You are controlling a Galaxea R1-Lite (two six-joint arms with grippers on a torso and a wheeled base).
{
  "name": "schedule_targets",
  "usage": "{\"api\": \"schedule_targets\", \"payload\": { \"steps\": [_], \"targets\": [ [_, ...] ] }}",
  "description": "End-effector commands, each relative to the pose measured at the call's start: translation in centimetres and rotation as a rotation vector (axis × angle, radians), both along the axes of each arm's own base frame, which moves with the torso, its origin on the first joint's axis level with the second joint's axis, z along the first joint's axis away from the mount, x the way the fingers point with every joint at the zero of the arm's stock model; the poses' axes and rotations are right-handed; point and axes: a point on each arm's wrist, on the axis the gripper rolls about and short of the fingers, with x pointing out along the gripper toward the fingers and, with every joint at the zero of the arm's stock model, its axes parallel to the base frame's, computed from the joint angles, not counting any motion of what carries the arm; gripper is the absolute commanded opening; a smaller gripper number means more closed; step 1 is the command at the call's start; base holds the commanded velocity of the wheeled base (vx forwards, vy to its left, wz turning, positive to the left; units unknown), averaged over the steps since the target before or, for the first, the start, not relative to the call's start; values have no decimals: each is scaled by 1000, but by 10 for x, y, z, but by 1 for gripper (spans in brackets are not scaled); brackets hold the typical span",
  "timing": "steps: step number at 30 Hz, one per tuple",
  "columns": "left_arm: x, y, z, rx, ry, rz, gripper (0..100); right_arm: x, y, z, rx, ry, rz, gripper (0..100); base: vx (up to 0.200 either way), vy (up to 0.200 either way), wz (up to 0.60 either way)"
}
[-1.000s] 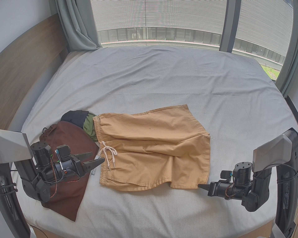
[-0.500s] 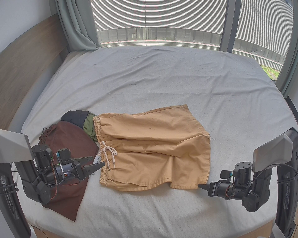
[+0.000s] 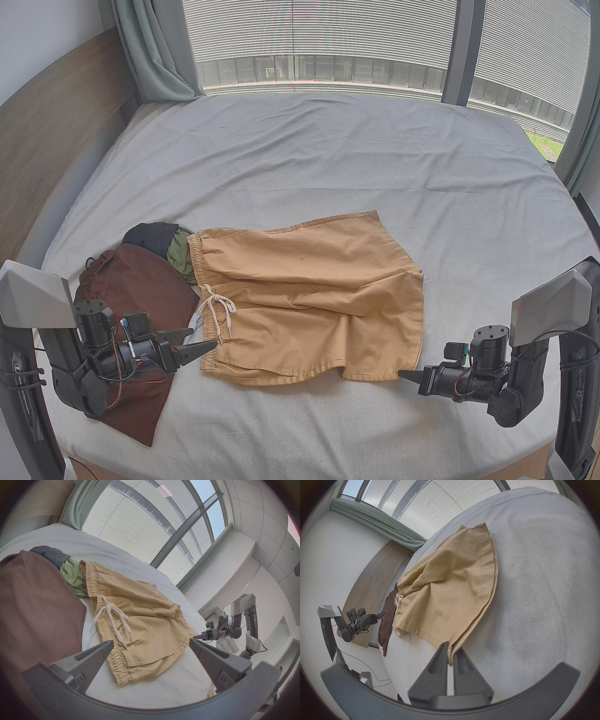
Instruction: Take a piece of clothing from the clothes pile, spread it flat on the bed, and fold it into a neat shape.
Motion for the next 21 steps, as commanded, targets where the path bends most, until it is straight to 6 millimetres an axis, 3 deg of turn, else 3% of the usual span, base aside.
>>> {"api": "schedule_targets", "payload": {
  "steps": [1, 21],
  "targets": [
    [0, 0, -4, 0, 15, 1, 100, 0, 0, 0, 1, 1, 1, 0, 0, 0, 0],
    [1, 1, -15, -2, 54, 5, 100, -1, 2, 0, -3, 1, 9, 0, 0, 0, 0]
  ]
}}
